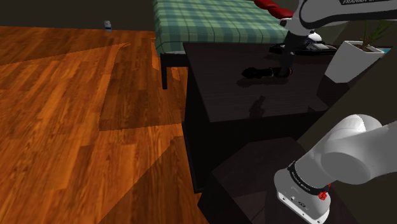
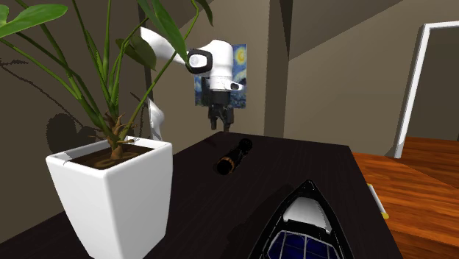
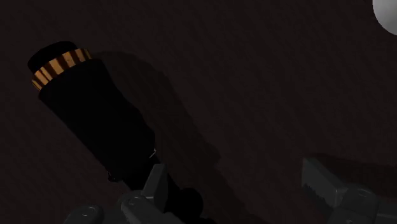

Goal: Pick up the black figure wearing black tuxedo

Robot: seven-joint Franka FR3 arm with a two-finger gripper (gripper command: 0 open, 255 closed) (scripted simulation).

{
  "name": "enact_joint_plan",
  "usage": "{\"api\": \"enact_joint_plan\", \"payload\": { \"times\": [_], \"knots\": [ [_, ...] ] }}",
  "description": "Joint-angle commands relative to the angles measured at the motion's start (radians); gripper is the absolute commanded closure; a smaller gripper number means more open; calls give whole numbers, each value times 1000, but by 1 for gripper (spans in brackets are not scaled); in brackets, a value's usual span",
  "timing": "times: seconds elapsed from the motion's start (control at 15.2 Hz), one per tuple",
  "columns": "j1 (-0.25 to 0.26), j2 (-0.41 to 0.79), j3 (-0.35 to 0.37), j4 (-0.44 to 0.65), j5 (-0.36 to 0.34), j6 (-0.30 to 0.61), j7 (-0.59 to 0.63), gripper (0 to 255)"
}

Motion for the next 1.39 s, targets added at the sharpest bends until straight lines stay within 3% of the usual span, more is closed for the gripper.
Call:
{"api": "enact_joint_plan", "payload": {
  "times": [0.0,0.33,0.99,1.06,1.32],
  "knots": [
    [26,62,-54,39,5,55,-110,0],
    [103,243,-189,158,87,172,-396,0],
    [107,292,-214,93,105,283,-417,0],
    [107,293,-214,92,105,285,-416,255],
    [106,291,-214,90,104,285,-415,255]
  ]
}}
